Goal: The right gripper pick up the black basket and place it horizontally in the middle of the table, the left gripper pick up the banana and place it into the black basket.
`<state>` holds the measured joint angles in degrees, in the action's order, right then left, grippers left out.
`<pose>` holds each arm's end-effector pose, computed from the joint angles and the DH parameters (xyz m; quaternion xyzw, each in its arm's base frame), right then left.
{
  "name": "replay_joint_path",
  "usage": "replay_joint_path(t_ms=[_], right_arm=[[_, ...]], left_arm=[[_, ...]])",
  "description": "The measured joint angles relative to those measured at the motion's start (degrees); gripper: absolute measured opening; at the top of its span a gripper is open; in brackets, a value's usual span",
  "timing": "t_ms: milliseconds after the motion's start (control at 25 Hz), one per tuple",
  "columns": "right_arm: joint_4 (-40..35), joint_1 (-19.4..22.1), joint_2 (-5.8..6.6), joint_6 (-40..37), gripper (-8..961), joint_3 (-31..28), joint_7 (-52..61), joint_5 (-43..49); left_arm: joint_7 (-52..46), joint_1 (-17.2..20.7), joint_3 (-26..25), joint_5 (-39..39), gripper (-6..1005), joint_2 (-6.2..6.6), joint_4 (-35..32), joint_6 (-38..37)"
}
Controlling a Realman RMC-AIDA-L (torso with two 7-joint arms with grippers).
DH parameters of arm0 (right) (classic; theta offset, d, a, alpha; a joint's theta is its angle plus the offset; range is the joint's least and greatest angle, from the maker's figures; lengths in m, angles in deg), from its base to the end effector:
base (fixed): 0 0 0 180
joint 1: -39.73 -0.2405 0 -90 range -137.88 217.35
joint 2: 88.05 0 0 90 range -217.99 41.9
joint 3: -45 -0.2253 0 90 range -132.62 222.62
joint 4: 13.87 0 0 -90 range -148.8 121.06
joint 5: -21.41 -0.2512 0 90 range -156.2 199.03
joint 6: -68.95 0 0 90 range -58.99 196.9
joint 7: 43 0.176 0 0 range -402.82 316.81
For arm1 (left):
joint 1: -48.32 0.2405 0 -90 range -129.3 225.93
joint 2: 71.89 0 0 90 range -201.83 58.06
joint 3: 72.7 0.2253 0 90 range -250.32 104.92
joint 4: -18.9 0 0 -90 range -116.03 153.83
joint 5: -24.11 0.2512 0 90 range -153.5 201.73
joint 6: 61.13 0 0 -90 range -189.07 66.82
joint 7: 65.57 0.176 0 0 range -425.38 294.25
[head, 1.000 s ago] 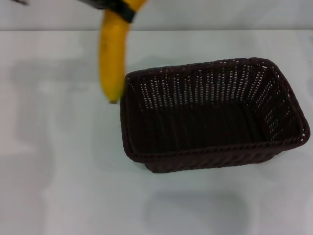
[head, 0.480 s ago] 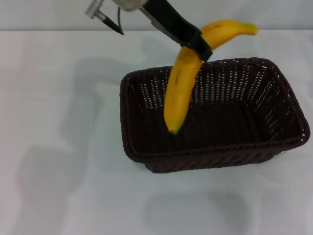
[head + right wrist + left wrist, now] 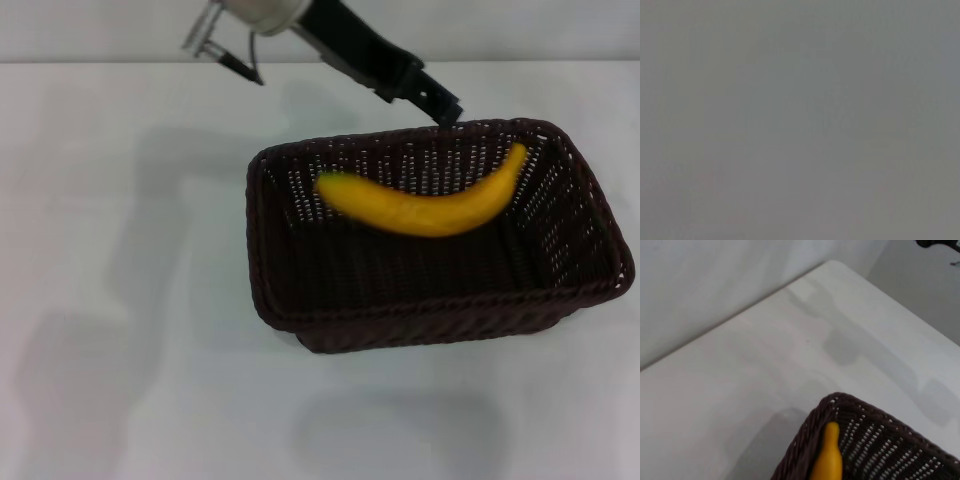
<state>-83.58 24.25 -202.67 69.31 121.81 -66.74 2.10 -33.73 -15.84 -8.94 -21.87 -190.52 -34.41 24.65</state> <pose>0.2605 0.4767 0.1672 -0.6643 0.1894 0.0914 0.7172 -0.0108 0.4362 -0.0354 -0.9435 -0.3234 0.0093 0.0710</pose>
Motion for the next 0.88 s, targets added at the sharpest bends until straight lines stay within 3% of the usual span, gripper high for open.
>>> replay_joint_path(t_ms=[200, 320, 520, 600, 640, 680, 760, 880], right_arm=[[-8.66, -1.68, 0.49, 20.57, 782, -5.7, -2.51, -0.91], [-14.21, -4.31, 1.01, 35.66, 782, -10.29, -6.95, -5.62], [-15.0, -10.88, 1.76, 57.37, 782, -25.64, -18.61, -20.03], [-13.87, -11.25, 1.18, 61.59, 782, -31.79, -25.76, -28.56], [-13.87, -11.25, 1.18, 61.59, 782, -31.79, -25.76, -28.56], [-11.58, -9.49, 0.0, 62.39, 782, -37.61, -35.02, -40.32], [-9.18, -7.91, -0.4, 61.97, 782, -39.66, -40.52, -47.38], [0.51, -4.63, -0.38, 61.15, 782, -41.9, -54.25, -65.76]], left_arm=[[4.33, 7.83, 0.11, -4.56, 792, -0.1, -7.43, 0.04], [10.9, 15.7, -1.1, -9.73, 888, 0.09, -12.59, -0.64], [20.81, 24.07, -5.55, -17.21, 880, 0.12, -14.93, -0.81], [25.84, 27.61, -7.52, -20.43, 880, 0.15, -15.21, -0.69], [27.59, 28.97, -8.26, -21.65, 880, 0.16, -15.24, -0.68], [30.52, 31.18, -9.58, -23.7, 880, 0.15, -15.3, -0.66], [35.51, 35.18, -12.1, -27.41, 880, 0.02, -15.3, -0.54], [43.02, 41.42, -16.36, -33.43, 880, -0.18, -14.62, -0.43]])
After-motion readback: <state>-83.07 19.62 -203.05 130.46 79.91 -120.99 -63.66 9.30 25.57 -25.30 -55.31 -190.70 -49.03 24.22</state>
